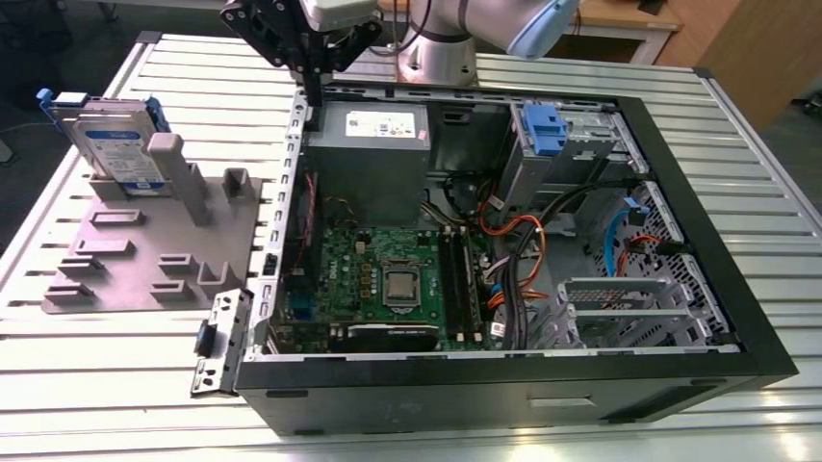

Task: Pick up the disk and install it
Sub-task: 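Reach for the disk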

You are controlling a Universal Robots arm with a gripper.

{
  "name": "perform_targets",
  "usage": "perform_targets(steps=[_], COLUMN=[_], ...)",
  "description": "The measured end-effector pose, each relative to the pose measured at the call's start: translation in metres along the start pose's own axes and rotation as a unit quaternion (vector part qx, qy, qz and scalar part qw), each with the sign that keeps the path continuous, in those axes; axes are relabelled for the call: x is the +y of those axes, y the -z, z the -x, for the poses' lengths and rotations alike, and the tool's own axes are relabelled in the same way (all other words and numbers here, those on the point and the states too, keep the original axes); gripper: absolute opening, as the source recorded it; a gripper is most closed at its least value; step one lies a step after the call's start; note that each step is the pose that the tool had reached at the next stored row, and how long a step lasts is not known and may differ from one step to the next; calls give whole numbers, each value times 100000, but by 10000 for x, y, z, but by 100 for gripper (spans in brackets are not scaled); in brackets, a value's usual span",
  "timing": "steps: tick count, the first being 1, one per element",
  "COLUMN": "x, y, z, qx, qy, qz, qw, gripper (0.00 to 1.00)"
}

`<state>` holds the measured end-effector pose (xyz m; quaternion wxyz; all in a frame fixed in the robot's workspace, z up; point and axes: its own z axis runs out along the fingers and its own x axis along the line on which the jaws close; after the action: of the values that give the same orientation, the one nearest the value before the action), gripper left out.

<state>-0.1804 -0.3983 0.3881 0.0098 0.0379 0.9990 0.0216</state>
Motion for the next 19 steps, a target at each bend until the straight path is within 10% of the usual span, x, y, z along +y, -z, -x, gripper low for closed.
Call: perform_targets(steps=[19], x=[-6], y=[-2], z=[-109], qx=[1], qy=[-3], qz=[0], qw=[100000], gripper=[11])
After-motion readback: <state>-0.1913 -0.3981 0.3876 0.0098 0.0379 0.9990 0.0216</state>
